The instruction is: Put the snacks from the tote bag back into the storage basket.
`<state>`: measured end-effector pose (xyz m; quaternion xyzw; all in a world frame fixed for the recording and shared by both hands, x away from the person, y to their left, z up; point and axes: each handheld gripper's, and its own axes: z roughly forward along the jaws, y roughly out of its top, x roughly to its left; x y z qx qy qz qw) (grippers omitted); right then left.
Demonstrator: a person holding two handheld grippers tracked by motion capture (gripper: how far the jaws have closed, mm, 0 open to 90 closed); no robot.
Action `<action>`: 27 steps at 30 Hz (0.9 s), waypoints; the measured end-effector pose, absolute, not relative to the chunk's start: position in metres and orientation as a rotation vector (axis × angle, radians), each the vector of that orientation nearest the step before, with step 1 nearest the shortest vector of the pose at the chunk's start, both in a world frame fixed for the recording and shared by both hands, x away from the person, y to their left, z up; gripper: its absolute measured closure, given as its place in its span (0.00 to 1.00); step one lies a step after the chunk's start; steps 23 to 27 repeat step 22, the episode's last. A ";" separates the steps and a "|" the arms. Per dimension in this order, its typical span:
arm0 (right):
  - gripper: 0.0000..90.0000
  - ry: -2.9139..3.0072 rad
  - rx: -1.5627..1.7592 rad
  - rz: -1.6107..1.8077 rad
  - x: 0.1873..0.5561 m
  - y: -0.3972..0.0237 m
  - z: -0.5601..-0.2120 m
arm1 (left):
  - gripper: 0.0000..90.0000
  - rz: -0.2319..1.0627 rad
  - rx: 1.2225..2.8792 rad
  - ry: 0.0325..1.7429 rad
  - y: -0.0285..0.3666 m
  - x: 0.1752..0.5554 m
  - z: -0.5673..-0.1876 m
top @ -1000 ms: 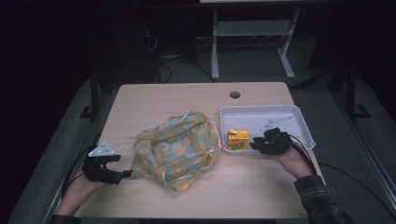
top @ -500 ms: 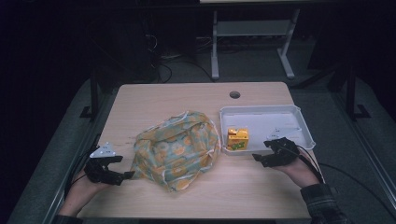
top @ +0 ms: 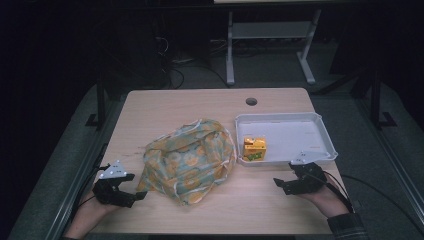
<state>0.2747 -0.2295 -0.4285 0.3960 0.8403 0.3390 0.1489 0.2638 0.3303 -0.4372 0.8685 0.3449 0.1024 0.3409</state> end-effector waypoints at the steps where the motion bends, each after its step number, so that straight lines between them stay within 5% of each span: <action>1: 0.21 2.419 1.142 0.974 0.272 -0.229 -0.429 | 0.18 0.261 2.254 0.913 0.330 0.262 -0.438; 27: 0.13 2.381 1.149 0.948 0.261 -0.228 -0.446 | 0.18 0.243 2.276 0.928 0.333 0.260 -0.444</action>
